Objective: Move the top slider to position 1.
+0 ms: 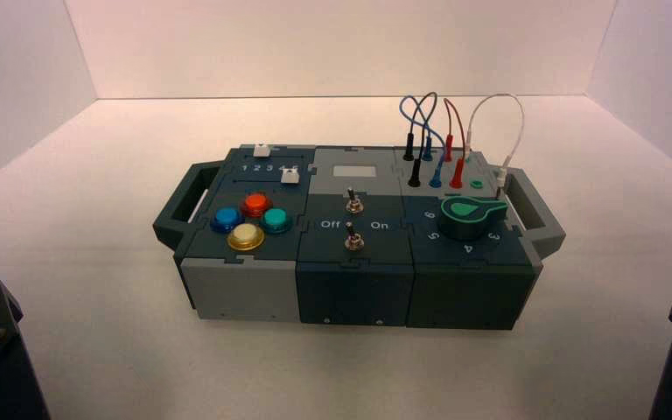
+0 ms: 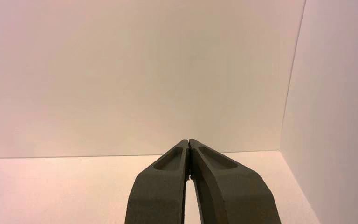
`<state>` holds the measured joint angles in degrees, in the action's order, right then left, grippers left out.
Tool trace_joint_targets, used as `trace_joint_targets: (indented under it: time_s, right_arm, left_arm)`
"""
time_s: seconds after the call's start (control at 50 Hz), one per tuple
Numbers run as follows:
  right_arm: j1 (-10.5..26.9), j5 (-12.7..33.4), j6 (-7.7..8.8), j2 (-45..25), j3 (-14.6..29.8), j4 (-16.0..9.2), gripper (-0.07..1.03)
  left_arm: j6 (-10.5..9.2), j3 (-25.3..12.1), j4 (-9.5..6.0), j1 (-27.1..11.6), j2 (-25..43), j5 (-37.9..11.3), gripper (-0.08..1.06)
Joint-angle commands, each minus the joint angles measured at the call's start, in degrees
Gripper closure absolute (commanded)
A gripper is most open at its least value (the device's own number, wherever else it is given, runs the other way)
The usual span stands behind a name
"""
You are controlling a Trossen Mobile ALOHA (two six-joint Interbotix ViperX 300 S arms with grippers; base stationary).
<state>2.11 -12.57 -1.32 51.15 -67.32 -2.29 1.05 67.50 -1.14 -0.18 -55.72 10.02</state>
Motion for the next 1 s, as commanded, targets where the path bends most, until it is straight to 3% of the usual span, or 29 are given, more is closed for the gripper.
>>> trace_joint_targets:
  time_s: [0.02, 0.26, 0.42, 0.68, 0.82, 0.86, 1.0]
  right_arm:
    - [0.26, -0.26, -0.26, -0.18, 0.97, -0.18, 0.99]
    - [1.49, 0.44, -0.44, -0.18, 1.32, -0.53, 0.99]
    - [1.58, 2.46, -0.35, -0.18, 1.41, -0.53, 0.99]
    - [2.46, 7.21, -0.35, 1.41, 2.81, -1.41, 0.99]
    - [2.99, 15.29, -0.44, 5.36, 6.42, -3.08, 0.99]
    - [2.9, 16.0, -0.44, 5.62, 6.77, -3.16, 0.99]
    - [2.9, 25.75, -0.26, 8.88, 10.02, -3.43, 0.99]
  left_arm:
    - [0.18, -1.85, -0.09, -0.09, 0.26, 0.09, 1.01]
    - [-0.35, -2.55, -0.35, -0.44, 0.53, -1.67, 1.01]
    - [-1.23, -3.96, -0.88, -3.69, 0.62, -5.45, 1.01]
    - [-1.32, -8.17, -1.23, -9.58, 0.62, -19.07, 1.01]
    - [-1.14, -10.28, -1.23, -10.02, 0.09, -27.6, 1.01]
    - [-1.05, -10.37, -1.23, -10.02, 0.09, -27.95, 1.01]
    - [-1.14, -11.25, -1.23, -10.02, -1.32, -33.49, 1.01]
